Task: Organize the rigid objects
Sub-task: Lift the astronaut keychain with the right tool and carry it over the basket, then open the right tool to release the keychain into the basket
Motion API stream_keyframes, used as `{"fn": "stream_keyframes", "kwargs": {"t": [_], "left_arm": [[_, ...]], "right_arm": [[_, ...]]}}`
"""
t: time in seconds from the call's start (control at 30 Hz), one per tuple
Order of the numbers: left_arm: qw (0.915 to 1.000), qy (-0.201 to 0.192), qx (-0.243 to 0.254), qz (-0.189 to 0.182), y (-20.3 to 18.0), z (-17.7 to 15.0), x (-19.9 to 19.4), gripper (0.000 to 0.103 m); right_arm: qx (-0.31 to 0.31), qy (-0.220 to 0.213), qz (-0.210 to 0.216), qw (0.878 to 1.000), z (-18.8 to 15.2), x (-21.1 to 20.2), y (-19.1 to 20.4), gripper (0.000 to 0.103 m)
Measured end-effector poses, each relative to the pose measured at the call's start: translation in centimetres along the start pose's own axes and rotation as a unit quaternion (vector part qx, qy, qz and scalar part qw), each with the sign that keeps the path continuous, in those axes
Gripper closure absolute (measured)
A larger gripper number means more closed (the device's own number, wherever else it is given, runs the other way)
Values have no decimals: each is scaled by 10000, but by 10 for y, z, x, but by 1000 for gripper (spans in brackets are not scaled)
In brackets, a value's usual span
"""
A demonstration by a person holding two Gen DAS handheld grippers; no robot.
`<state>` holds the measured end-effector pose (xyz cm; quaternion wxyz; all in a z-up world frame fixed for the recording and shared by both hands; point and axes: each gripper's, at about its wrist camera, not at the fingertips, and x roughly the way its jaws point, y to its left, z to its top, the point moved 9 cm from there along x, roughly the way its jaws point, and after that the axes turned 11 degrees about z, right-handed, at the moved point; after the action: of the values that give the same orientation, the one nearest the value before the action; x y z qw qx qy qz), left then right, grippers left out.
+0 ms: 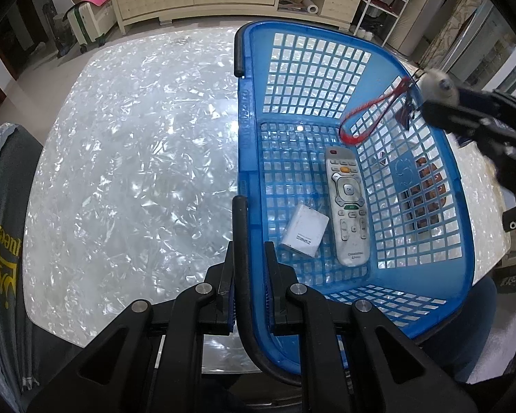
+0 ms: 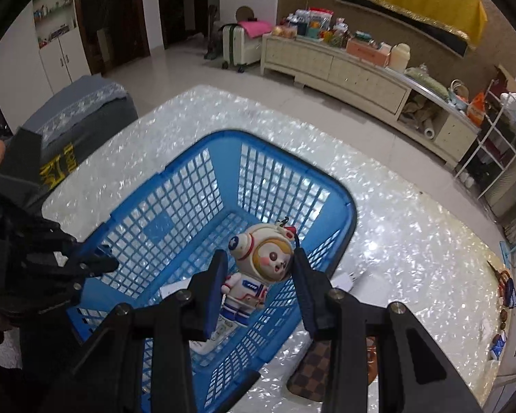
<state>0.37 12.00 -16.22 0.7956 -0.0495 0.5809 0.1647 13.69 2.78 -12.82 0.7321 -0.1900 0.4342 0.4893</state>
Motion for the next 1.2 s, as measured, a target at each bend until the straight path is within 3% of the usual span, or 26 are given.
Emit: {"fn": "stream_keyframes", "kwargs": {"t": [0.23, 0.27, 0.37, 1.2], "left_arm": [[10000, -34, 40, 20, -1, -1, -1, 89], [10000, -35, 42, 12, -1, -1, -1, 89], [10000, -43, 42, 2, -1, -1, -1, 89], [10000, -41, 28, 3, 0, -2, -1, 89]], "right_arm": [[-92, 331, 87, 9994, -12, 32, 4, 67], [-110, 367, 76, 9992, -12, 35, 4, 73], [-164, 460, 71, 9988, -14, 44, 6, 73], [-454, 640, 29, 9969, -24, 54, 13, 71]]}}
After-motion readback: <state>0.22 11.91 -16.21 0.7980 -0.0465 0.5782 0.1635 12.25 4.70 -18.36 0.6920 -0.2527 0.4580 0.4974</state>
